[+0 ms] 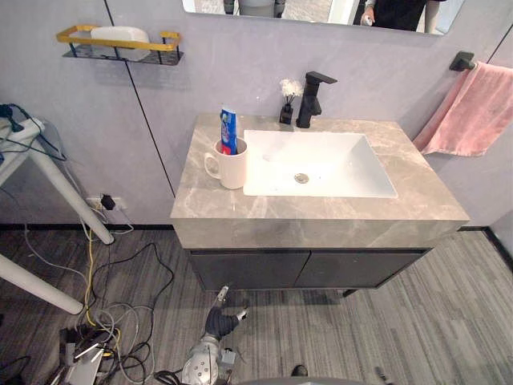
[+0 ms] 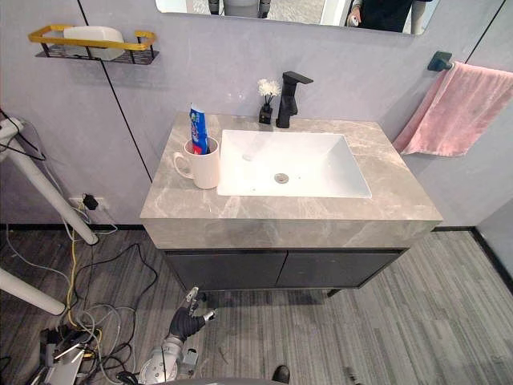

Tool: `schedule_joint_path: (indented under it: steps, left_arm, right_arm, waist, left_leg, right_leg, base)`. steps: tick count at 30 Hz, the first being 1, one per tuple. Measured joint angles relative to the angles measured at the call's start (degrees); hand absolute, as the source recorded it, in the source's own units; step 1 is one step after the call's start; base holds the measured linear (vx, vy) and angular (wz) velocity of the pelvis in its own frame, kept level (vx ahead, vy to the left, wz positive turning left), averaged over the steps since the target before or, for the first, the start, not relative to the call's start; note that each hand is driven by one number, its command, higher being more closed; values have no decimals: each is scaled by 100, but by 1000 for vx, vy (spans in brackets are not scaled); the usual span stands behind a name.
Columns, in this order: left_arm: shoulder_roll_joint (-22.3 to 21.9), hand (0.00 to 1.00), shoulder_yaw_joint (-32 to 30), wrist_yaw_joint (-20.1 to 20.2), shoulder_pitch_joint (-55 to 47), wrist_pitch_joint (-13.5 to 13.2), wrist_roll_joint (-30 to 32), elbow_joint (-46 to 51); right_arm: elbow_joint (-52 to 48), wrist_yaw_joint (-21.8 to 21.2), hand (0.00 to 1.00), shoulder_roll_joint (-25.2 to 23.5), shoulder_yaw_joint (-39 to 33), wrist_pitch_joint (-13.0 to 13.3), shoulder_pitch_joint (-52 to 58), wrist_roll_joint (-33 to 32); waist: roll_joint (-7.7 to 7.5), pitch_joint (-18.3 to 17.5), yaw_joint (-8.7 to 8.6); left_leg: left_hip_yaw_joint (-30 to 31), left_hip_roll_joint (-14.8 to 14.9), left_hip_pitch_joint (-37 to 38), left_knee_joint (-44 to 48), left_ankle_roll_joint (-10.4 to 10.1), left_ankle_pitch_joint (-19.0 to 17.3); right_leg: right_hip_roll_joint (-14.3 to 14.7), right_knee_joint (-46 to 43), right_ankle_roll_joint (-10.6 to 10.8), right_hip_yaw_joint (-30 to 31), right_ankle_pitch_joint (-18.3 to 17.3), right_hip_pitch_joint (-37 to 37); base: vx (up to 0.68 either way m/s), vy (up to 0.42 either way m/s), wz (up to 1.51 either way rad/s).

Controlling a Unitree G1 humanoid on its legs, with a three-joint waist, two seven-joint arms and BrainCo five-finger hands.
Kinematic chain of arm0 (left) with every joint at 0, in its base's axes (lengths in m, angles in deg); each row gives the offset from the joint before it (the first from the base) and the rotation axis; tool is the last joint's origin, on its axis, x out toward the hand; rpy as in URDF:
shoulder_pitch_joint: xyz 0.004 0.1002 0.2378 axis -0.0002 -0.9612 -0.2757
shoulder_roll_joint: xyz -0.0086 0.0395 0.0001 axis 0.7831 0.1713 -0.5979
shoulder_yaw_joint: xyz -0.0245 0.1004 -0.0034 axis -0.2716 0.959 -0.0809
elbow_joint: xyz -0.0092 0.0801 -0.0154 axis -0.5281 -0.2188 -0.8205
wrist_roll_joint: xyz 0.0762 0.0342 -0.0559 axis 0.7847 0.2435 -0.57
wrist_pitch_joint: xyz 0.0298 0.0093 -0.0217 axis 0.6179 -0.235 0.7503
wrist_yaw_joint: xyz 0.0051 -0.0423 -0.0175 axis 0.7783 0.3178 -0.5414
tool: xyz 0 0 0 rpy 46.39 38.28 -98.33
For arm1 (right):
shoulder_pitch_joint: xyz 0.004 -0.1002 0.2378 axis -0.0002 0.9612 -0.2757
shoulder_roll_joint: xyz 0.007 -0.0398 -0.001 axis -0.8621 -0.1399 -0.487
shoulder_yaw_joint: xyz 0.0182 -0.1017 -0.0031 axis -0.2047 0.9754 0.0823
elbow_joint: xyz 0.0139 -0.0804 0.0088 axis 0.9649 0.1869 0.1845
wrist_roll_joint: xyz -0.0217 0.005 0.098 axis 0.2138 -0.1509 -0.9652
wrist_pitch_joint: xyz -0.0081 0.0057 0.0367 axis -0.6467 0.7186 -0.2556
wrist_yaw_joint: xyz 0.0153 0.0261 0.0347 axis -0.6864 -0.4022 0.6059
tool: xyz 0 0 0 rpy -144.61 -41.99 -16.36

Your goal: Organize washtable

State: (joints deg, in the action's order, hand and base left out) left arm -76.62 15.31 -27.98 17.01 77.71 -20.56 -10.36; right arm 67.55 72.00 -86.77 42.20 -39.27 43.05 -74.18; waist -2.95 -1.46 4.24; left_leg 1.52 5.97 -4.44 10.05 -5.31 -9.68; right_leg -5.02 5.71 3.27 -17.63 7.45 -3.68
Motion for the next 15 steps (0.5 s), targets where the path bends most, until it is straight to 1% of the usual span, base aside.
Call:
schedule_joint_path:
  steps: [3,5,6,8,9,10,12,13,15]
  left_arm:
    - [-41,0,-25,26,11,-1,-252,9]
    - [-50,0,-30,91,18,-1,-447,9]
    - [-61,100,-23,100,16,0,-484,9]
    - [-118,100,-20,108,25,0,-581,9]
    - [-149,100,-21,102,34,0,-608,11]
    - [-160,100,-16,98,43,1,-612,11]
    - [-161,100,-12,88,89,6,-610,18]
    - [-161,100,-10,76,123,27,-609,89]
    - [-146,100,-17,25,164,43,-608,417]
  right_arm:
    - [139,-74,0,-13,155,-78,34,394]
    - [121,-71,0,-11,316,-82,31,647]
    - [120,-70,0,-2,380,-82,27,732]
    - [116,-81,0,14,630,-80,21,992]
    - [114,-109,0,7,833,-80,-1,1132]
    - [134,-179,0,8,998,-90,-37,1282]
    - [139,-193,0,17,1112,-93,-38,1396]
    - [156,-193,0,26,1131,-94,-37,1471]
    - [200,-196,0,61,1249,-93,-64,1514]
  waist:
    - [95,36,4]
    - [101,36,7]
    - [100,35,5]
    - [105,25,5]
    - [55,11,20]
    - [51,27,45]
    - [24,15,124]
    - [58,29,131]
    - [48,25,128]
  left_leg:
    - [80,-14,42,0,8,-5]
    - [186,-15,63,-12,5,-2]
    - [216,-19,77,-17,-2,3]
    - [288,-29,113,-45,-13,16]
    - [314,-30,119,-89,-2,39]
    - [334,-33,126,-134,-6,55]
    - [367,-46,175,-175,-4,57]
    - [393,-57,234,-209,2,61]
    - [479,-85,266,-227,11,66]
  right_leg:
    - [-16,-2,36,-129,-30,97]
    - [-10,-2,81,-227,-58,172]
    - [-7,-3,97,-268,-73,203]
    - [-2,-3,93,-323,-111,275]
    - [-1,-3,89,-377,-123,282]
    - [-4,-3,83,-426,-129,283]
    - [-14,-3,77,-452,-128,330]
    - [-24,-3,78,-469,-142,387]
    - [-51,-3,96,-587,-177,458]
  base:
    - [9,21,16]
    - [29,7,23]
    - [37,4,29]
    - [45,7,21]
    - [63,3,14]
    - [64,2,13]
    - [72,18,12]
    - [81,29,15]
    - [69,28,21]
